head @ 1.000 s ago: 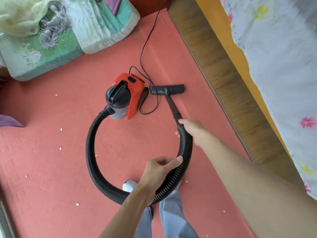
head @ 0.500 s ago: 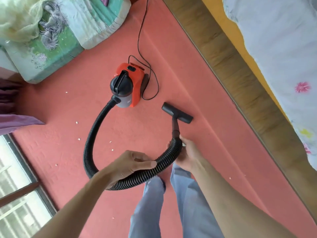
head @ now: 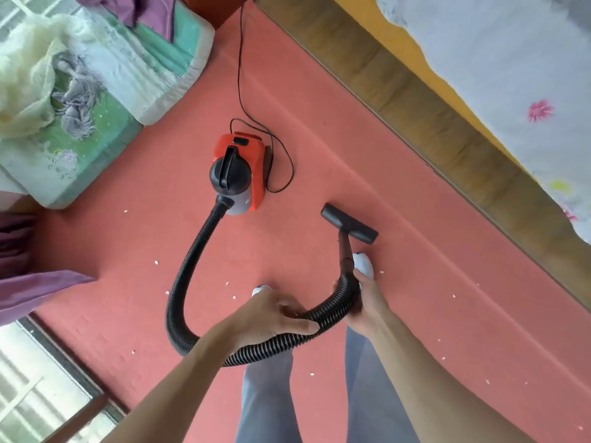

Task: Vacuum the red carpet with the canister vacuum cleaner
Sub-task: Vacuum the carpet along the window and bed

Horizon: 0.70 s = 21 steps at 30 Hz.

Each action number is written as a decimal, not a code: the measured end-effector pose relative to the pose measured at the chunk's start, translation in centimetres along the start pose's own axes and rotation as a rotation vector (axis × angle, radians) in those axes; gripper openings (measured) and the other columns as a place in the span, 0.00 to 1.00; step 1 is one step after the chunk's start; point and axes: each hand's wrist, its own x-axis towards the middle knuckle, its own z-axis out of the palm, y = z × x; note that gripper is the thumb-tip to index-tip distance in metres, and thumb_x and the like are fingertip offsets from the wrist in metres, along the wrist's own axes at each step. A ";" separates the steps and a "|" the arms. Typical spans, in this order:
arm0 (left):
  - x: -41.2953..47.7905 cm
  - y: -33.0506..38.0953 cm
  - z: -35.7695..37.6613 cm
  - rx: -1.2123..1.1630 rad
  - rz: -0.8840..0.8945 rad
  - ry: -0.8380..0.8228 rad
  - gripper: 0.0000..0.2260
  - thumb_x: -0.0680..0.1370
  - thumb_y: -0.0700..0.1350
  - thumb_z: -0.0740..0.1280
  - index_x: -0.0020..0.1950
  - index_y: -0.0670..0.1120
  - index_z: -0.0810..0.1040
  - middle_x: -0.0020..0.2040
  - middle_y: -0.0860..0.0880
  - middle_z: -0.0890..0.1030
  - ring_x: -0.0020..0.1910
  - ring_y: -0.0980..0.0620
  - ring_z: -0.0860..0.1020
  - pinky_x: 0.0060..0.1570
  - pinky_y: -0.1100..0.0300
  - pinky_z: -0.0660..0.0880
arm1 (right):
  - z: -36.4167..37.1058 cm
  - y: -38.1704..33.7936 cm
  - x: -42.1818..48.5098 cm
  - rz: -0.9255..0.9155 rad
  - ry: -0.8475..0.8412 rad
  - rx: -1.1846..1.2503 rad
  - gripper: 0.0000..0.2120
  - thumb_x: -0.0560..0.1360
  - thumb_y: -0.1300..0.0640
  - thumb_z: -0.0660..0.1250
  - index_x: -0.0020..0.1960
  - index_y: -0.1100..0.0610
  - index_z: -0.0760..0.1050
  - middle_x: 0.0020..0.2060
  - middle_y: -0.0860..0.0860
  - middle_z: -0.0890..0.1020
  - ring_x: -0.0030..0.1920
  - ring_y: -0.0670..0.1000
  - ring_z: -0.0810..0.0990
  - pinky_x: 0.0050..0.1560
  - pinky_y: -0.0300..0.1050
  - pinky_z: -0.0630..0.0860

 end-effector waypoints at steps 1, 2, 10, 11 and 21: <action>-0.6 -0.6 -0.6 0.025 0.008 -0.024 0.10 0.72 0.52 0.77 0.46 0.46 0.87 0.37 0.44 0.82 0.30 0.59 0.74 0.32 0.71 0.68 | -0.4 1.4 -0.1 0.000 0.006 0.046 0.12 0.82 0.52 0.60 0.50 0.62 0.72 0.36 0.55 0.74 0.35 0.51 0.75 0.39 0.45 0.75; -0.9 -1.2 -1.2 0.057 0.014 -0.042 0.11 0.72 0.51 0.76 0.46 0.45 0.87 0.35 0.46 0.80 0.30 0.60 0.73 0.32 0.70 0.68 | -0.5 2.6 -0.1 -0.006 0.005 0.090 0.12 0.82 0.52 0.61 0.50 0.63 0.72 0.36 0.56 0.75 0.36 0.52 0.76 0.39 0.46 0.77; -1.7 -4.4 -2.7 0.118 0.052 0.122 0.15 0.72 0.58 0.74 0.46 0.47 0.87 0.33 0.52 0.78 0.29 0.58 0.71 0.31 0.64 0.66 | 1.6 6.9 2.7 -0.138 -0.006 0.229 0.09 0.80 0.56 0.62 0.47 0.62 0.72 0.36 0.55 0.76 0.35 0.52 0.76 0.39 0.46 0.76; -1.6 -4.5 -2.6 0.131 0.073 0.162 0.11 0.74 0.56 0.74 0.46 0.49 0.87 0.32 0.51 0.81 0.28 0.59 0.71 0.30 0.66 0.66 | 1.9 6.8 3.2 -0.148 0.005 0.240 0.09 0.80 0.55 0.62 0.49 0.62 0.72 0.37 0.55 0.76 0.35 0.52 0.76 0.38 0.46 0.76; 0.1 -5.1 0.2 -0.029 0.040 0.150 0.09 0.75 0.52 0.74 0.49 0.49 0.87 0.40 0.45 0.87 0.29 0.54 0.78 0.30 0.63 0.73 | 0.2 6.5 6.0 -0.238 0.026 0.290 0.16 0.78 0.50 0.66 0.56 0.62 0.73 0.38 0.55 0.78 0.34 0.52 0.78 0.33 0.46 0.77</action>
